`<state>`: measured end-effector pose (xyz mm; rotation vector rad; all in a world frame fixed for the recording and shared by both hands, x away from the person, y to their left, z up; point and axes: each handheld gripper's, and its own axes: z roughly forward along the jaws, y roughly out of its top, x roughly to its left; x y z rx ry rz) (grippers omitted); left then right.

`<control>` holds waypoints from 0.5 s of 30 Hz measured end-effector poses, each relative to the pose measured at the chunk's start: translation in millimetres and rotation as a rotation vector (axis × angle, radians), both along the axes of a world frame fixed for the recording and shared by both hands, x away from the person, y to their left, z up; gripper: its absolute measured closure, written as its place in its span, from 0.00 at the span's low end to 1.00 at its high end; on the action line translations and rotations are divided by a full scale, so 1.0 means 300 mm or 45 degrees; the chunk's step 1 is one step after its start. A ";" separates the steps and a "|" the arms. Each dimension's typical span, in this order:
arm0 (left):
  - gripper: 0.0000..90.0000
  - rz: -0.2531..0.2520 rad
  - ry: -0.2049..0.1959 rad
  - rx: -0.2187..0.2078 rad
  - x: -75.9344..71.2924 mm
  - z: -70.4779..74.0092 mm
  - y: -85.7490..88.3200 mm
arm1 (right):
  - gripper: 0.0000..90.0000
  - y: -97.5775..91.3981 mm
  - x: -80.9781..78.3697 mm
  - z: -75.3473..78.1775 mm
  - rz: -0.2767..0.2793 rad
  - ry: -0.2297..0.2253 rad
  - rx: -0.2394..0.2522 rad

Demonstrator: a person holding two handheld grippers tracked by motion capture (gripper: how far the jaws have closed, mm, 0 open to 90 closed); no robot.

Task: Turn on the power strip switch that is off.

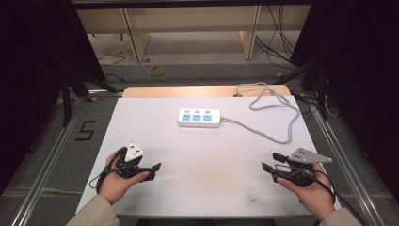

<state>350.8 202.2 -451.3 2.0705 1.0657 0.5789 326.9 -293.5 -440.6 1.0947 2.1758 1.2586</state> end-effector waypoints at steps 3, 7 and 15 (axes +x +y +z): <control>0.18 -0.006 0.011 0.036 0.003 -0.008 -0.006 | 0.48 -0.002 -0.001 -0.002 -0.002 0.010 -0.012; 0.18 -0.003 0.011 0.027 0.003 -0.007 -0.008 | 0.52 0.000 -0.003 0.001 -0.007 0.017 -0.021; 0.19 0.022 0.025 0.026 0.007 -0.007 0.000 | 0.68 0.014 -0.004 0.009 -0.017 -0.003 -0.026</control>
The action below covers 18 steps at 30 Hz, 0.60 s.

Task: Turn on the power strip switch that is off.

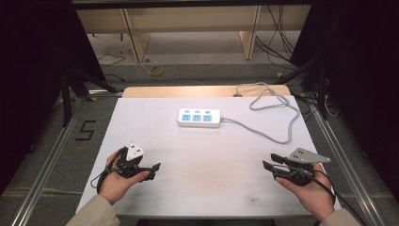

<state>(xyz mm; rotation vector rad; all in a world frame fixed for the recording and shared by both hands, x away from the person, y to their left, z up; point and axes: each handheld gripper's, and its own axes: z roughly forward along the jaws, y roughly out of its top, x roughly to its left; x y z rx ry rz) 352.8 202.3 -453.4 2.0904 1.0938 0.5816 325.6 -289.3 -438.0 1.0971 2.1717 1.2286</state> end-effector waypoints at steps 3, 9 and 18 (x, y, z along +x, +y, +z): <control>0.19 0.000 -0.002 -0.005 0.001 -0.002 -0.003 | 0.82 0.002 -0.002 0.001 0.028 0.008 -0.020; 0.21 0.002 -0.003 -0.006 0.002 -0.002 -0.001 | 0.96 0.007 -0.005 0.006 0.062 -0.010 -0.012; 0.21 -0.005 -0.005 -0.011 0.004 -0.002 -0.003 | 1.00 0.025 0.007 0.016 0.052 -0.015 -0.046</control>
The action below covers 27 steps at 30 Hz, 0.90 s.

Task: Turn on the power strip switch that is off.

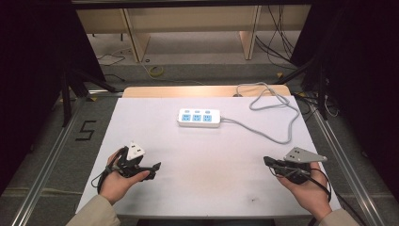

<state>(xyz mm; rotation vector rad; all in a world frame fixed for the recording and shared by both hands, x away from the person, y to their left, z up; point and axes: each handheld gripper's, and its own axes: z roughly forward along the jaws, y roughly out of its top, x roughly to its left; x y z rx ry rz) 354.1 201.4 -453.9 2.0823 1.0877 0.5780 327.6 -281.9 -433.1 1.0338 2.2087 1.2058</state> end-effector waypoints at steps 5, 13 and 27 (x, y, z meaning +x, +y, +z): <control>0.21 0.000 0.000 0.002 0.000 0.000 -0.003 | 1.00 0.017 0.017 0.003 -0.005 -0.001 0.000; 0.21 -0.011 0.008 0.007 0.000 -0.004 -0.012 | 1.00 0.049 0.055 0.010 -0.021 0.010 0.004; 0.22 -0.016 0.009 0.010 -0.001 -0.004 -0.015 | 1.00 0.113 0.129 0.030 -0.035 -0.002 0.005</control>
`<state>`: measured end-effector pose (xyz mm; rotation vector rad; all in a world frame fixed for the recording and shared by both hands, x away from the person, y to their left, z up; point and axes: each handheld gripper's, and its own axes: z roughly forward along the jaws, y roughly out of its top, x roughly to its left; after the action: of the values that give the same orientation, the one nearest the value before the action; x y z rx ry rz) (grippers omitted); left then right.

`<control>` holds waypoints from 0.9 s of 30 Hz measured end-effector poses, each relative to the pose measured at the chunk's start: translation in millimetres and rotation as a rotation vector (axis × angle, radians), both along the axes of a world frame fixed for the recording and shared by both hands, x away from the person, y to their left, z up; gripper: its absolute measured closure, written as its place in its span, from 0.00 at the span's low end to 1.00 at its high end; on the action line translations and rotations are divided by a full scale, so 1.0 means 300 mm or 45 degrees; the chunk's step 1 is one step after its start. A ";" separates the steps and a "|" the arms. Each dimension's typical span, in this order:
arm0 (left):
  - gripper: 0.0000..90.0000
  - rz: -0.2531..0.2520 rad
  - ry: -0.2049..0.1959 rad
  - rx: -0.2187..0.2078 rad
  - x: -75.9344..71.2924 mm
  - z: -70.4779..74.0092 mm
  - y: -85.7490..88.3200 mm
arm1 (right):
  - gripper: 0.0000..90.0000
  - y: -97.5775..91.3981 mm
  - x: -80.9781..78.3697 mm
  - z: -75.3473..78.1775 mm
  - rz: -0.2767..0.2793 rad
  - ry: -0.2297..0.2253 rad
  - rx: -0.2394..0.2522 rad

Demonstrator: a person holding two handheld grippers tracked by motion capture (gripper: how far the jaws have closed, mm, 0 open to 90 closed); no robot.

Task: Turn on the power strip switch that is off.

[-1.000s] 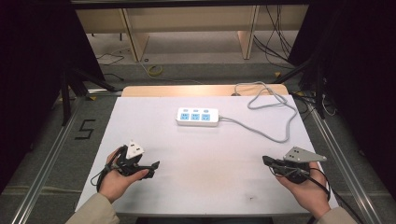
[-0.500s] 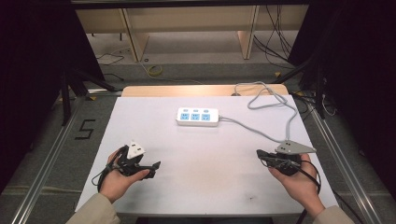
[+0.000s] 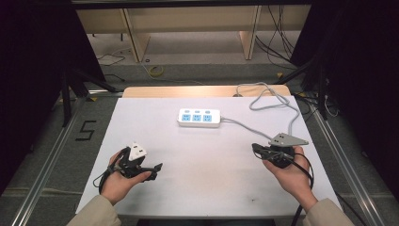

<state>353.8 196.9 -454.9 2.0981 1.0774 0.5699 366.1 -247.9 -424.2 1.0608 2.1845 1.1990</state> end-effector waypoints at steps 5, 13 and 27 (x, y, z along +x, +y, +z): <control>0.22 -0.002 0.001 -0.002 -0.001 0.000 -0.001 | 1.00 0.021 0.026 0.004 0.004 0.004 -0.002; 0.22 -0.005 -0.001 -0.002 -0.001 0.001 0.001 | 1.00 0.045 0.079 0.009 -0.008 0.017 0.001; 0.22 -0.013 0.000 -0.001 -0.001 0.001 0.000 | 1.00 0.079 0.142 0.011 -0.011 0.026 -0.008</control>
<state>353.4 196.8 -454.6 2.1018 1.0660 0.5641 408.8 -224.0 -420.8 1.0837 2.1957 1.1814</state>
